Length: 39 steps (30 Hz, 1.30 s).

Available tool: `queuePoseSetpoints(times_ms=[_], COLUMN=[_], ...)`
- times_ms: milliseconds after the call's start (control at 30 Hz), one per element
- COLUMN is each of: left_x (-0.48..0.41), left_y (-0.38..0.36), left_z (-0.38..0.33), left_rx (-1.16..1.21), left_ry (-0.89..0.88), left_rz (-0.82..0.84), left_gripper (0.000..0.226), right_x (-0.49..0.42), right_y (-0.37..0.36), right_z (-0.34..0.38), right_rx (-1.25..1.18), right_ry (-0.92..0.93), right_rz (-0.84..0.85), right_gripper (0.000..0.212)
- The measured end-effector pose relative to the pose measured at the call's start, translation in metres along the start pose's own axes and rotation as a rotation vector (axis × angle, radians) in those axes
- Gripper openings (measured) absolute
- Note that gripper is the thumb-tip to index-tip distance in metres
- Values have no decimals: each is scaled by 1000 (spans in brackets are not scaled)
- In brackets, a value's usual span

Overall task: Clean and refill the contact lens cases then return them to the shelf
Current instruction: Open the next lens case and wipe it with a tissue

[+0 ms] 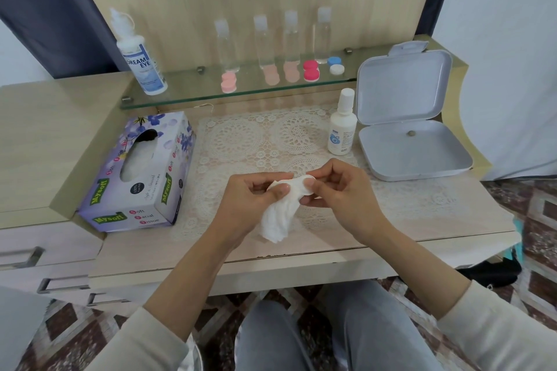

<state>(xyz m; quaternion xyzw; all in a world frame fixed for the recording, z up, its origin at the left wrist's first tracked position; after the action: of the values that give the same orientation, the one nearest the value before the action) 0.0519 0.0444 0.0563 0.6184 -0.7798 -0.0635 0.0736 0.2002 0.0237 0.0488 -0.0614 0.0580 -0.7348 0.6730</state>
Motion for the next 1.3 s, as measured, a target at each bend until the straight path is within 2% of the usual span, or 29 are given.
queuePoseSetpoints(times_ms=[200,300,333,367,533,600,633,733,900,1167,1300], left_x=[5,7,6,6,1,0,0,0,2,3,5], left_y=[-4,-4,-5,-5,-3,2,3,6,3,-1,-3], left_z=[2,5,6,6,6,6,6,10,12,13,11], left_rx=[52,77,84,97,134,114,98,71,117,186,161], left_ry=[15,20,22,28,29,18,16,25,45,89,71], left_rz=[-15,-69,-71,-68,-72,-89,-94,-99,-75,-36,-18], left_gripper=[24,23,23,22,31,20,15,21,24,24,22], right_x=[5,9,10,11,11,10,9,8,5,1,-1], right_y=[0,-5,-7,-8,-2,-1,1,8,16,10,8], right_z=[-1,-11,-16,-21,-25,-22,-20,-16,-13,-2,-1], right_rx=[-31,47,89,117,89,87,107,184,121,221,248], right_ry=[0,-95,-139,-168,-188,-164,-150,-138,-183,-10,36], right_rz=[-15,36,45,44,-43,-12,-5,-25,-47,78,39], right_gripper=[9,54,61,60,20,13,15,19,18,17,21])
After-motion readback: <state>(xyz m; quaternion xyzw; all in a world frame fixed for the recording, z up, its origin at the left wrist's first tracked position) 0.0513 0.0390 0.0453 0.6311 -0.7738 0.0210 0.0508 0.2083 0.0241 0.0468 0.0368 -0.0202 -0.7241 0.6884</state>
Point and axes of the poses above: each hand's wrist, its own x-axis away from the middle knuckle, its own y-axis out of the back of the hand, z = x × y, the point moved 6 cm from there along -x, towards the middle knuckle, and after that the axes turned 6 degrees about -x, right-handed, at the moved point
